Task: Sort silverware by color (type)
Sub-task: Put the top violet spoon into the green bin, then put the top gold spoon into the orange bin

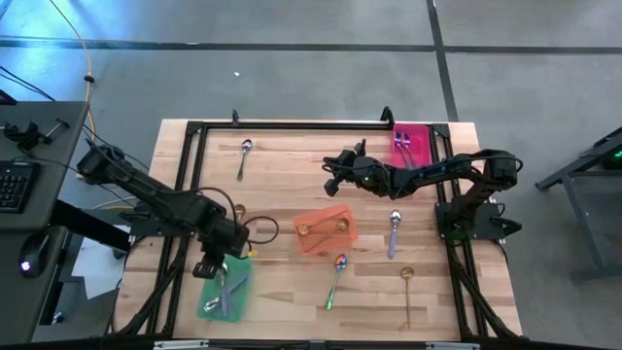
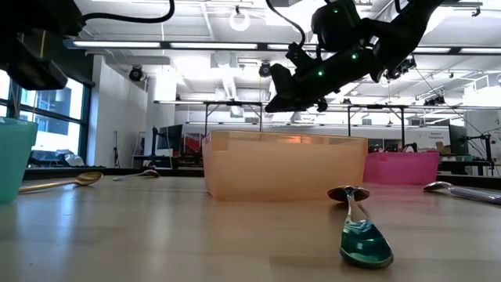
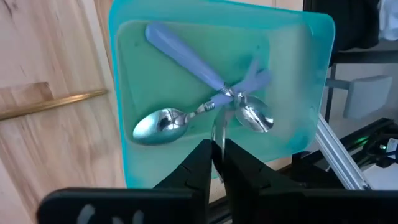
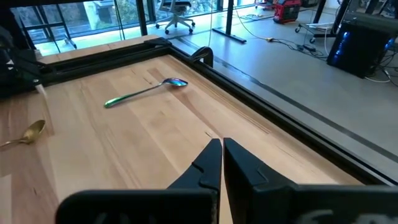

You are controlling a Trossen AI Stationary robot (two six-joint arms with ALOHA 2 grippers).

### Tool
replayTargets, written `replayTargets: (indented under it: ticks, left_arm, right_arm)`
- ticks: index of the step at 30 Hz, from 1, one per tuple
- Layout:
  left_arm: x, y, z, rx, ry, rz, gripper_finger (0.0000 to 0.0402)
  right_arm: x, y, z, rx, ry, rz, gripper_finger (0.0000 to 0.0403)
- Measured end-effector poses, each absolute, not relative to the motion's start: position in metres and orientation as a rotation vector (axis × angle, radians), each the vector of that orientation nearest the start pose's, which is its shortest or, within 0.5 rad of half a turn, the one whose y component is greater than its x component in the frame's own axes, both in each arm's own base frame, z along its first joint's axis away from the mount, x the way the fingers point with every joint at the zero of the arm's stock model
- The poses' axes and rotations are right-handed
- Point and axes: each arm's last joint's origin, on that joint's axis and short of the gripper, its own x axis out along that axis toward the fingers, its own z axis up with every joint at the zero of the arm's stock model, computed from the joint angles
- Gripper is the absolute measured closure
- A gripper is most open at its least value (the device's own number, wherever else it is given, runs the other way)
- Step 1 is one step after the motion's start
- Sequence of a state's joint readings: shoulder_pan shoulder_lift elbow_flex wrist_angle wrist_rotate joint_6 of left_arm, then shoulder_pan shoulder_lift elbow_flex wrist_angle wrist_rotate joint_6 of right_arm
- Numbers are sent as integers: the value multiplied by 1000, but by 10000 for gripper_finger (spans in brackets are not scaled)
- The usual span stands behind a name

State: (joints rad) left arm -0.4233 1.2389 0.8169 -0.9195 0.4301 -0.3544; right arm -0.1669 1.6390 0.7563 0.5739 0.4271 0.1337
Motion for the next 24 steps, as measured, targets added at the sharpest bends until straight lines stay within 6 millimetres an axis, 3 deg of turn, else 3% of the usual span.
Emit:
replayTargets:
  ticks: [12,18,24]
  left_arm:
    - [175,-87,230,-234,1372,-419,324]
    - [177,-75,246,-228,1139,-357,335]
    - [179,-52,236,-318,1033,-238,362]
  right_arm:
    - [323,-66,186,64,291,-604,403]
    - [316,-59,201,38,288,-583,403]
    - [310,-50,215,8,288,-546,403]
